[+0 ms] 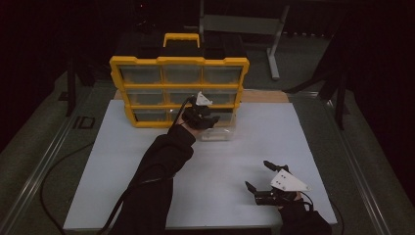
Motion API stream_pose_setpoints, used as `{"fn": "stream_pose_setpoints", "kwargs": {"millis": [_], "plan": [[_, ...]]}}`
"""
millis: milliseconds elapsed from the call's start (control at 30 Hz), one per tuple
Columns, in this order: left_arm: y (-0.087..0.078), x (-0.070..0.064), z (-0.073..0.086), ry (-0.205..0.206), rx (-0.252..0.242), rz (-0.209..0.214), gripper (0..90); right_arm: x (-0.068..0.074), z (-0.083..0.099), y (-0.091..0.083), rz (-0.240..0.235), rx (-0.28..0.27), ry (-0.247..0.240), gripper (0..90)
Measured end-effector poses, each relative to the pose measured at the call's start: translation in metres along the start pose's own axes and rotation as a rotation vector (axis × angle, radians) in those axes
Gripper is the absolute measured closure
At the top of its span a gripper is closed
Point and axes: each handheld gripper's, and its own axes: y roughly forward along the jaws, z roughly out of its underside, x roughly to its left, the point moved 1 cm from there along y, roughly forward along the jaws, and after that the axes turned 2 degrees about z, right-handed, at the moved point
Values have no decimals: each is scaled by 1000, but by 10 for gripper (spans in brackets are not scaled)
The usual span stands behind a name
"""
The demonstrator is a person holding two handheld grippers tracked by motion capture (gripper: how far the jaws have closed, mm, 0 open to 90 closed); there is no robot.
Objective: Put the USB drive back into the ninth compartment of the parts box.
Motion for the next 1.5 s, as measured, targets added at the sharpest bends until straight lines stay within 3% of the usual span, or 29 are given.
{"fn": "stream_pose_setpoints", "kwargs": {"millis": [233,433,500,533,600,1500], "plan": [[-10,-5,3,15,-9,39,279,1,0,1,0,2,-5,82],[-21,-7,7,24,-6,56,162,1,0,0,-1,4,-9,82],[-25,-6,9,30,4,70,136,1,0,1,-1,7,-13,82],[-26,-5,11,29,5,102,75,1,0,1,-1,7,-11,82],[-29,-4,13,24,5,118,15,1,0,1,0,8,-11,82],[-87,3,60,54,-46,182,1,1,1,1,1,15,-13,82]]}}
